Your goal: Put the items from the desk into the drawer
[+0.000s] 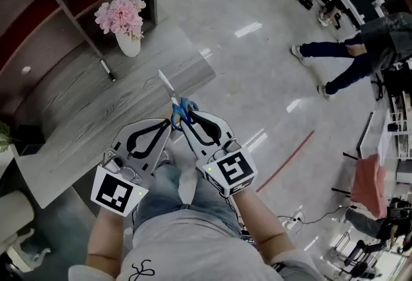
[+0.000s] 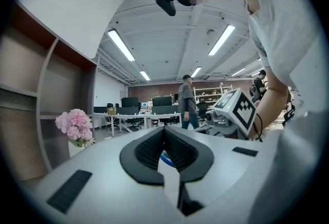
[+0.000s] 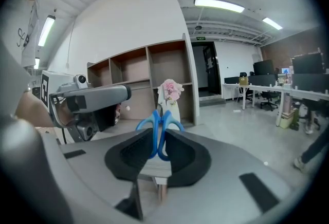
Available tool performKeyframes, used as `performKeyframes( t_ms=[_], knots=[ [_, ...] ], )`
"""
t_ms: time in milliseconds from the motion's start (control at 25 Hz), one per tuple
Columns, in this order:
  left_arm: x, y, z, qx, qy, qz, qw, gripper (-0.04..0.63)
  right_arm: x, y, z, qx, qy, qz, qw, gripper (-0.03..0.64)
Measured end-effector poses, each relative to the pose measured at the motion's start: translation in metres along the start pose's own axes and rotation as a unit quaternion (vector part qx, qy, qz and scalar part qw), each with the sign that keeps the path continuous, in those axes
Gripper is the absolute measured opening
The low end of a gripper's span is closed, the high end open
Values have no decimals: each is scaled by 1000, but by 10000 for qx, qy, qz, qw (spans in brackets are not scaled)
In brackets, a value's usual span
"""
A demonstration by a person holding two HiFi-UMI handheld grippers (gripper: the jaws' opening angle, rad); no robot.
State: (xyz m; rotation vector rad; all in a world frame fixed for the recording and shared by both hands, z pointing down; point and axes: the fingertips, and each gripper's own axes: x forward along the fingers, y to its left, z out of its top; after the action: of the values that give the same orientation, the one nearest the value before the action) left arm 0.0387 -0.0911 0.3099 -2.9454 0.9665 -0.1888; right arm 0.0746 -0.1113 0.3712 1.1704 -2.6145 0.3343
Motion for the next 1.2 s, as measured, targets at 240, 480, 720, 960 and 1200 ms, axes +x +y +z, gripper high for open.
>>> performKeyframes(
  t_ms=[240, 480, 720, 960, 1200],
  knots=[
    [-5, -7, 5, -71, -75, 879, 9961, 8, -3, 1, -7, -336, 81, 842, 9959, 84],
    [-7, -34, 8, -245, -207, 1817, 9828, 8, -18, -5, -26, -826, 239, 1774, 9804, 84],
    [-6, -64, -2, -297, -306, 2552, 9660, 8, -24, -15, -65, -1220, 505, 2400, 9617, 84],
    [-7, -86, -19, -394, -191, 3040, 9517, 8, -19, -24, -110, -1500, 801, 2836, 9437, 84],
    [-4, -85, -39, -461, -92, 3206, 9460, 8, -5, -38, -163, -1694, 1254, 3022, 9296, 84]
  ],
)
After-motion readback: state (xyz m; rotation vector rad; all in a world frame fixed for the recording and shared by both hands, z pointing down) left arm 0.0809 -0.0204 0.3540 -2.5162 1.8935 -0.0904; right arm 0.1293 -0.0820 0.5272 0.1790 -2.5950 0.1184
